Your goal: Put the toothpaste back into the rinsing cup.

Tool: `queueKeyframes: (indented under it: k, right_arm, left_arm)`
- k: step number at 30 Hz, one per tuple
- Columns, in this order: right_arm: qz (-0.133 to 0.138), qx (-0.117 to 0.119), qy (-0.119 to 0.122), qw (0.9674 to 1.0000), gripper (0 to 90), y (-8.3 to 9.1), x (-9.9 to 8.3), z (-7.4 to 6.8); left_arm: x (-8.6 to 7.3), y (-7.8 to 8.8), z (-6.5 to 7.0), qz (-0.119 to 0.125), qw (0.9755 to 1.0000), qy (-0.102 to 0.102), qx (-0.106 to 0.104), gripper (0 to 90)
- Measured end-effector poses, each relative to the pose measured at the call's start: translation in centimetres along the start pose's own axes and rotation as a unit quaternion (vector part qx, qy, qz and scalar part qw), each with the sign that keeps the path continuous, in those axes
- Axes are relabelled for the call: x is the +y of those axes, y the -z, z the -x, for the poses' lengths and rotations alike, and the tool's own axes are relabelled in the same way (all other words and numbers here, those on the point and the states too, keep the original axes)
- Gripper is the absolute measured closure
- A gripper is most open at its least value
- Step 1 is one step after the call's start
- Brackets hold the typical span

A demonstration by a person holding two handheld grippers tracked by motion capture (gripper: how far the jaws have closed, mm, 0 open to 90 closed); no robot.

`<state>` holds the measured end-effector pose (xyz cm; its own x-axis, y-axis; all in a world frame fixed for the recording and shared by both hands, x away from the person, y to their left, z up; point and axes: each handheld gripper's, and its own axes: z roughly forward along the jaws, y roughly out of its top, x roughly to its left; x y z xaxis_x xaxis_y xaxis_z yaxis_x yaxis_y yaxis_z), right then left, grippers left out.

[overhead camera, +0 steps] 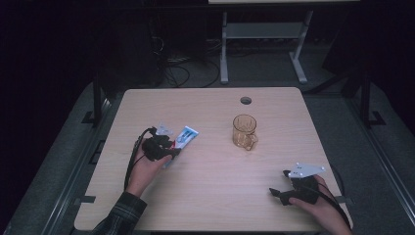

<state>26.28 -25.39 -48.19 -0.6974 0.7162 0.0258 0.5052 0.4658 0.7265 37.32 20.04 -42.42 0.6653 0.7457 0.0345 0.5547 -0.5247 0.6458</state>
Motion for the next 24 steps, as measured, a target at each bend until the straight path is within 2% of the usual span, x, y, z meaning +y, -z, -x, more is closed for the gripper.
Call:
queueKeyframes:
  k: [9,17,20,21,24]
  right_arm:
    - [0.0,0.0,0.0,1.0,13.8,0.0,0.0,0.0]
    - [0.0,0.0,0.0,1.0,13.8,0.0,0.0,0.0]
    - [0.0,0.0,0.0,1.0,13.8,0.0,0.0,0.0]
    - [0.0,0.0,0.0,1.0,13.8,0.0,0.0,0.0]
    - [0.0,0.0,0.0,1.0,13.8,0.0,0.0,0.0]
  left_arm:
    - [1.6,-0.6,-0.9,-0.012,0.9998,-0.002,0.013,39.6]
    - [2.8,-1.4,-2.2,-0.015,0.9997,0.013,0.012,36.0]
    - [3.0,-1.6,-2.4,-0.006,0.9998,0.015,0.015,35.6]
    - [3.3,-2.0,-2.7,-0.017,0.9996,0.017,0.013,34.2]
    - [3.8,-2.6,-3.1,-0.018,0.9996,0.018,0.015,32.9]
